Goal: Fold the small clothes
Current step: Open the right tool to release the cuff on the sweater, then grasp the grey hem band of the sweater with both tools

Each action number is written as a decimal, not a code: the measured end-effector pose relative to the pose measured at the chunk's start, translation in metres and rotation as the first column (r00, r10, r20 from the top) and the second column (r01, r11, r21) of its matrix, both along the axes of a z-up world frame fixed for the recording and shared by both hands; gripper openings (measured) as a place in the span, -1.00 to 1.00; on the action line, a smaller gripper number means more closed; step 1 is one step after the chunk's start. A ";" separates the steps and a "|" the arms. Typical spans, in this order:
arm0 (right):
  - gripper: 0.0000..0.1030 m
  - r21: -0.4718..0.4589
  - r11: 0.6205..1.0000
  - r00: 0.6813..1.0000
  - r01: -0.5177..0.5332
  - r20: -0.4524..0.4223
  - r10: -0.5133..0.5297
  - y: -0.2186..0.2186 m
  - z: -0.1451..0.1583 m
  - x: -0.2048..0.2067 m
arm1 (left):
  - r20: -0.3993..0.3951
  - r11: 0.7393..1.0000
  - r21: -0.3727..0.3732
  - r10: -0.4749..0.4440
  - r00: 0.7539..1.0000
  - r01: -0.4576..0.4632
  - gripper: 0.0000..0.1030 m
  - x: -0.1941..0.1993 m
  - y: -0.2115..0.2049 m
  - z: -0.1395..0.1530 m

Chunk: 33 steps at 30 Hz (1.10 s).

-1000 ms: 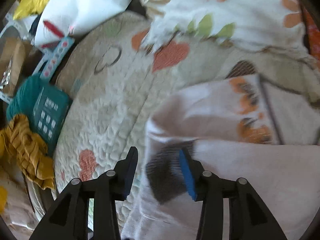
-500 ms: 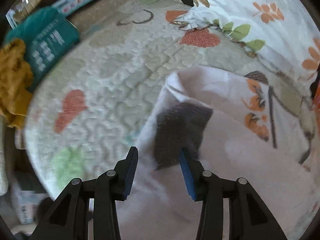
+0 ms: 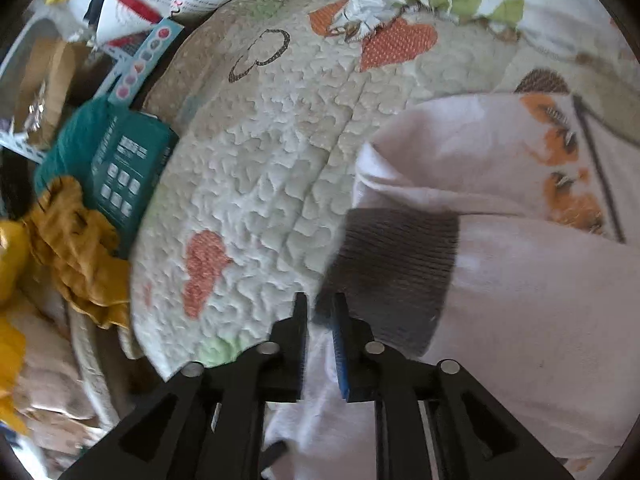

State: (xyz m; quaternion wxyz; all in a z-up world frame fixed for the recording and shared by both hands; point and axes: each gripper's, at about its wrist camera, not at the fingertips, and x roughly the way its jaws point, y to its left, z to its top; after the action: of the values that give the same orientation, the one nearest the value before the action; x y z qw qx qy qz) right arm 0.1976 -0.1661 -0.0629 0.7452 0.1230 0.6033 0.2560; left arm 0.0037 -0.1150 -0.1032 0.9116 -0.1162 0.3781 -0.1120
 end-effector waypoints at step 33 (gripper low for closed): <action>0.09 0.036 0.678 0.667 0.734 0.147 -0.730 -0.335 -0.039 -0.332 | -0.213 0.987 -0.043 0.143 0.967 -0.155 0.78 -0.022 0.076 0.008</action>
State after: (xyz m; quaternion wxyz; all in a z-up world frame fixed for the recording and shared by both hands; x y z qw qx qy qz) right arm -0.1340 -0.5007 -0.1019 0.8296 0.3254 0.4492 -0.0636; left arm -0.0184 -0.0391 -0.0951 0.8687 -0.1823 0.4587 -0.0415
